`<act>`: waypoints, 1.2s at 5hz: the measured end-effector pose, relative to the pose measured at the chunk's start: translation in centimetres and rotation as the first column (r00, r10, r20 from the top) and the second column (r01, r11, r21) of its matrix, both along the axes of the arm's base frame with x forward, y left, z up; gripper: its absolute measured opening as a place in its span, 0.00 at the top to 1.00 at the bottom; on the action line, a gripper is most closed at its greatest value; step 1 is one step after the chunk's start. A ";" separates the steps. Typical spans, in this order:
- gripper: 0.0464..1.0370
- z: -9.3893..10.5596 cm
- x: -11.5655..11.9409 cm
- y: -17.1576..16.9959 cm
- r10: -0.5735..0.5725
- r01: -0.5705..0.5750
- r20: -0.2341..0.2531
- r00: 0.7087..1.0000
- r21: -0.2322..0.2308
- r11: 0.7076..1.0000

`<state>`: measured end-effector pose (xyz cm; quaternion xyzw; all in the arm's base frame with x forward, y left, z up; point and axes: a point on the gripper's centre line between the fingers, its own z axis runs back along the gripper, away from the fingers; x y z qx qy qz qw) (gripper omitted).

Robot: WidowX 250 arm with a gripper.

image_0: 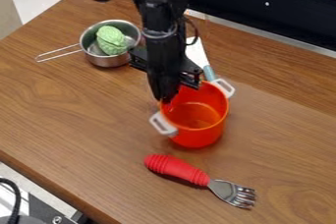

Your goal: Move the red pot to the lower left of the table

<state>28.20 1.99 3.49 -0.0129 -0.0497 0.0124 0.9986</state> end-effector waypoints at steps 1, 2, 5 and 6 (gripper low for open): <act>0.99 0.6 0.2 0.3 -0.009 0.008 -0.012 1.000 -0.037 0.999; 0.99 0.8 0.1 0.9 -0.025 0.023 -0.014 1.000 -0.073 0.997; 0.99 3.4 -0.9 5.7 -0.374 0.375 0.038 0.927 -0.009 0.927; 0.99 3.5 -1.8 8.3 -0.539 0.538 0.022 0.842 0.032 0.842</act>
